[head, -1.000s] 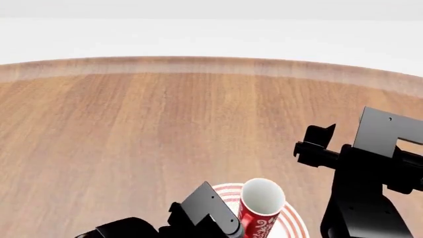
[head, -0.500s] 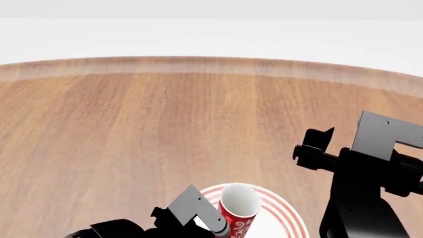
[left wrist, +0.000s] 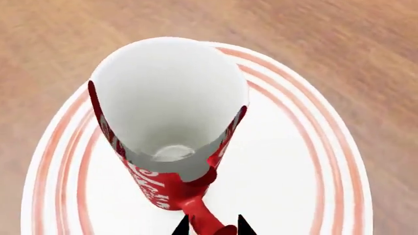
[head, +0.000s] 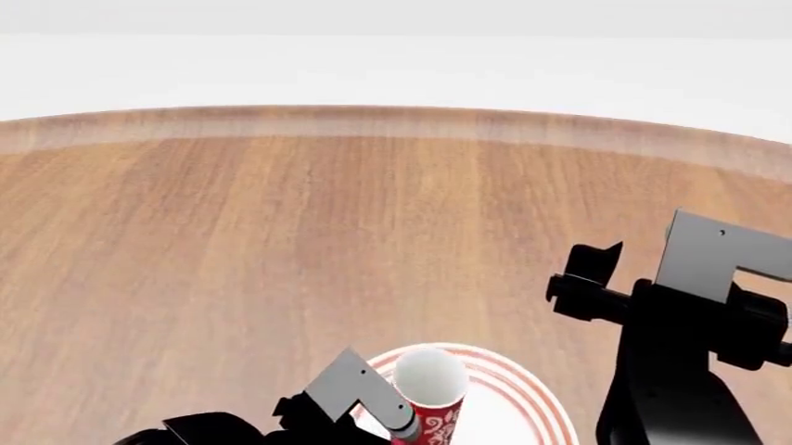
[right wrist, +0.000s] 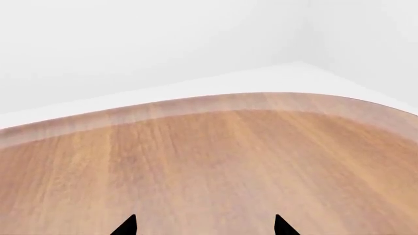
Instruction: Pick up the red mug and put it on the plate
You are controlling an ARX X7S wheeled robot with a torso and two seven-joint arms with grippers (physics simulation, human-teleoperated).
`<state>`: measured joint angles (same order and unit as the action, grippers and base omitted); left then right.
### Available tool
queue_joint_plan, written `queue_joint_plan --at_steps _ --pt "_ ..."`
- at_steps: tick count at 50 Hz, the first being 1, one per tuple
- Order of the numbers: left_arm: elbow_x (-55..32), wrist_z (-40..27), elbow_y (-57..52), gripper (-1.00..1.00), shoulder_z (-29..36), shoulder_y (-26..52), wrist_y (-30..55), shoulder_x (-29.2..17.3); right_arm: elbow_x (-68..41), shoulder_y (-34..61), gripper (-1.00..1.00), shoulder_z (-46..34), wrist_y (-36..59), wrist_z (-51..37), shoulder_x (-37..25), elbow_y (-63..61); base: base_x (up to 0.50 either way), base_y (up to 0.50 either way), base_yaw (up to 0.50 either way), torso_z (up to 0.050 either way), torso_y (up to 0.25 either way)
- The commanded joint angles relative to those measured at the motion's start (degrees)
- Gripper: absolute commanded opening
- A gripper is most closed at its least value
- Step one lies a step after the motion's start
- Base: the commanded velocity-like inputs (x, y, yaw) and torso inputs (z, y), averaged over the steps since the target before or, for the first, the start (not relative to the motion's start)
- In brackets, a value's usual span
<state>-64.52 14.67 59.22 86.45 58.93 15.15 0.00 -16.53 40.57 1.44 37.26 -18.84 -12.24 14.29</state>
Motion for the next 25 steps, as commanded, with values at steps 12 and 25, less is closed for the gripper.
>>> queue_joint_plan --at_steps 12,25 --pt "0.88 0.53 1.61 1.00 1.10 -0.30 0.85 0.00 -0.12 0.28 1.00 -0.70 -1.20 -0.05 0.21 1.80 0.00 0.00 0.00 0.000 0.000" --pt "6.03 2.52 1.04 1.00 1.66 -0.98 -0.47 -0.01 -0.11 0.61 1.00 -1.11 -1.97 -0.13 0.30 3.23 0.00 0.00 0.00 0.000 0.000"
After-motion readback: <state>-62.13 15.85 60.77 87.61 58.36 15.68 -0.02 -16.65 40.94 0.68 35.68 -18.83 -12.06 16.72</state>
